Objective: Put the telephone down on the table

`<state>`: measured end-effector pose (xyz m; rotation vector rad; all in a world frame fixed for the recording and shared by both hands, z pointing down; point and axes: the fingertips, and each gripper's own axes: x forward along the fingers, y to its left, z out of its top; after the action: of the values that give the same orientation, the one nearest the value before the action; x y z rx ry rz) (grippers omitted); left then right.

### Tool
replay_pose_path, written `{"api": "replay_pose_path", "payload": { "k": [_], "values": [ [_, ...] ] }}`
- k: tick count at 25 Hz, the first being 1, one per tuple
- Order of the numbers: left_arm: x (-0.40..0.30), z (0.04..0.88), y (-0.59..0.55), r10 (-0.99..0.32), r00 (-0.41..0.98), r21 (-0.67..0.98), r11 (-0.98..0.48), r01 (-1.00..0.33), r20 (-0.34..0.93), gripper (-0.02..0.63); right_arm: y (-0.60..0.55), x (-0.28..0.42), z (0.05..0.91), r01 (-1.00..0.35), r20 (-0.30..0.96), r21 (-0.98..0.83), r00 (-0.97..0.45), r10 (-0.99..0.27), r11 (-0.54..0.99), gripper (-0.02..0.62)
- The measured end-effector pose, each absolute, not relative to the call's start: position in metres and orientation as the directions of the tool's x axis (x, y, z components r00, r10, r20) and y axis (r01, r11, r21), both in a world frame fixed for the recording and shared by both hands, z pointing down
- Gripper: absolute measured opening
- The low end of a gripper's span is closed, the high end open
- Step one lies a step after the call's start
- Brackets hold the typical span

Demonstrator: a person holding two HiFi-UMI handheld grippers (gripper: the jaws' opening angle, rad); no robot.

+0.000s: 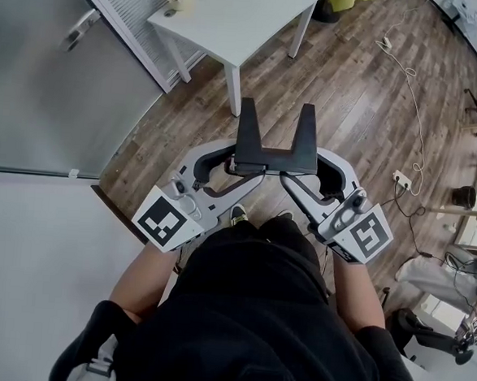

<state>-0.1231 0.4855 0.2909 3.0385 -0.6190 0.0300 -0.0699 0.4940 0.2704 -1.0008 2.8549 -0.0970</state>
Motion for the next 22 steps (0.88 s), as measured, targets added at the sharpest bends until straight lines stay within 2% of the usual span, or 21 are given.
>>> {"api": "replay_pose_path", "payload": {
  "k": [12,22],
  "values": [
    [-0.103,0.299,0.428,-0.366,0.93,0.038,-0.93,-0.367,0.029,0.213,0.436,-0.047,0.286,-0.651,-0.052,-0.081,-0.754,-0.655,0.755,0.227],
    [-0.038,0.292,0.382,-0.374,0.927,0.031,-0.927,-0.375,0.03,0.213,0.389,0.02,0.28,-0.643,-0.056,-0.085,-0.759,-0.648,0.761,0.227]
  ]
}}
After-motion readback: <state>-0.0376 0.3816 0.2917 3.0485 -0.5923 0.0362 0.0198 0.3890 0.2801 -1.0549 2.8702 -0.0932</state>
